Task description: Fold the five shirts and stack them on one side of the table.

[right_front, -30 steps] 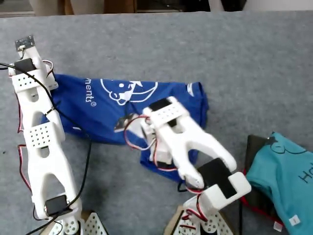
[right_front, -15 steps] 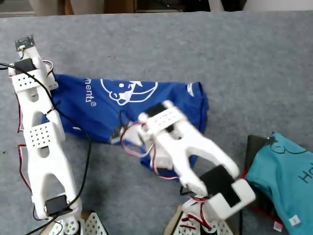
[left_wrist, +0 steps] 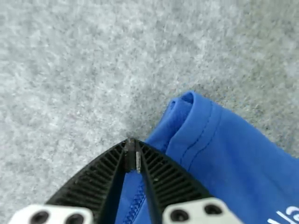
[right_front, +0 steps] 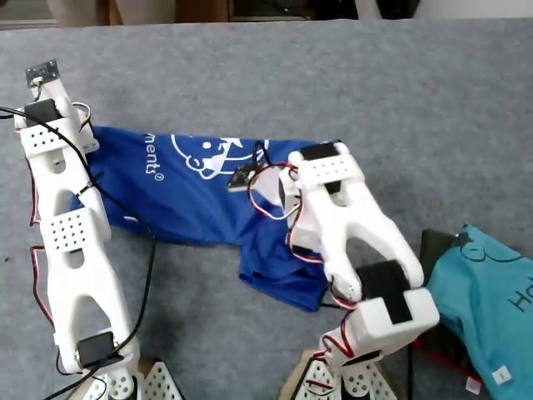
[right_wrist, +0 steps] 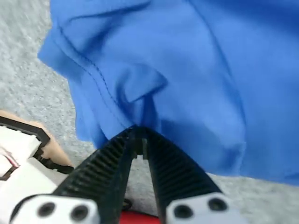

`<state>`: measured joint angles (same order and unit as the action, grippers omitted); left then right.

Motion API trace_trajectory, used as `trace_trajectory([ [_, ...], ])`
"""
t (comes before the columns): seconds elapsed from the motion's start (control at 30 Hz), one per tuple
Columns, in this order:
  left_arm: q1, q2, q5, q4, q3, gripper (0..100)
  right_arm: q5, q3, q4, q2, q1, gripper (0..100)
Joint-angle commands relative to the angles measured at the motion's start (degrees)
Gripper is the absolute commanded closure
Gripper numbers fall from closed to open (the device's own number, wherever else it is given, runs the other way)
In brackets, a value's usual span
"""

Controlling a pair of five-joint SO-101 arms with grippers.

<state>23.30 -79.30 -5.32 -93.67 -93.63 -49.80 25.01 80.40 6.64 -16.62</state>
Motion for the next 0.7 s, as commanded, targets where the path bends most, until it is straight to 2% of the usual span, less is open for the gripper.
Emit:
trace_trajectory([
  [0.0, -0.3, 0.7, -0.4, 1.1, -2.2, 98, -0.4, -0.1, -0.2, -0.5, -0.7, 99.4],
  [0.23, -0.3, 0.7, -0.4, 1.1, -2.2, 98, 0.8, 14.6, -1.8, -8.8, -9.2, 99.4],
  [0.4, -0.3, 0.7, -0.4, 1.1, -2.2, 98, 1.3, 20.4, -3.9, -11.3, -10.2, 99.4],
  [0.53, -0.3, 0.7, -0.4, 1.1, -2.2, 98, 1.1, 16.3, -2.3, -12.7, -7.0, 99.4],
  [0.67, -0.4, 1.2, 0.0, 1.5, -2.3, 98, 0.9, 1.0, 5.6, -15.1, -1.9, 99.4],
])
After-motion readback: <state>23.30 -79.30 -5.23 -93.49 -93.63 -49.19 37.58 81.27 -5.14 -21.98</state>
